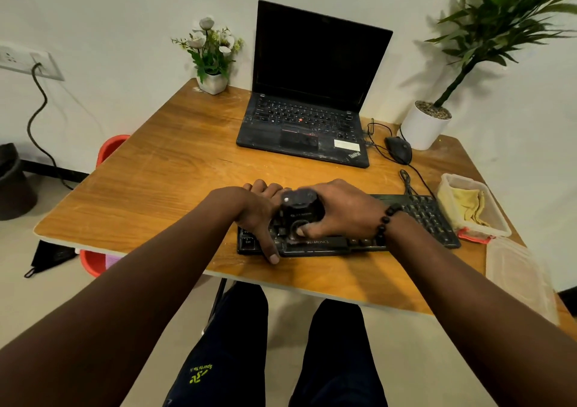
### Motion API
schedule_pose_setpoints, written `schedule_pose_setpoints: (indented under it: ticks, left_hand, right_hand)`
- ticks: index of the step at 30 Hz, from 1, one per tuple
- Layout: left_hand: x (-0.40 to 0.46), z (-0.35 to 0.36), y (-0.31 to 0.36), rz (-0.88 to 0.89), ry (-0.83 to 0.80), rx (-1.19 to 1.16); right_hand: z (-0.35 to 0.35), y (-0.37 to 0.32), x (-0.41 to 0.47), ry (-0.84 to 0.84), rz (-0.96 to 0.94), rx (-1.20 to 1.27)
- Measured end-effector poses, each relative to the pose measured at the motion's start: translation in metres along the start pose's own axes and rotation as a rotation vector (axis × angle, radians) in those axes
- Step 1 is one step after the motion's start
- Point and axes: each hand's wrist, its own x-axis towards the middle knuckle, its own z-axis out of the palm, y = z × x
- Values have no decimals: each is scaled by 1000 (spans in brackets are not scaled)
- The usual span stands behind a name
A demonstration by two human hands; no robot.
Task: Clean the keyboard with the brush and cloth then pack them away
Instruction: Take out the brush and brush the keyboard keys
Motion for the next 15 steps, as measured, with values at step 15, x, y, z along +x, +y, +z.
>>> schedule_pose_setpoints:
  ticks: [15]
  left_hand:
    - [6, 2, 0, -1, 13, 7]
  right_hand:
    - [23, 14, -4, 86, 100, 134]
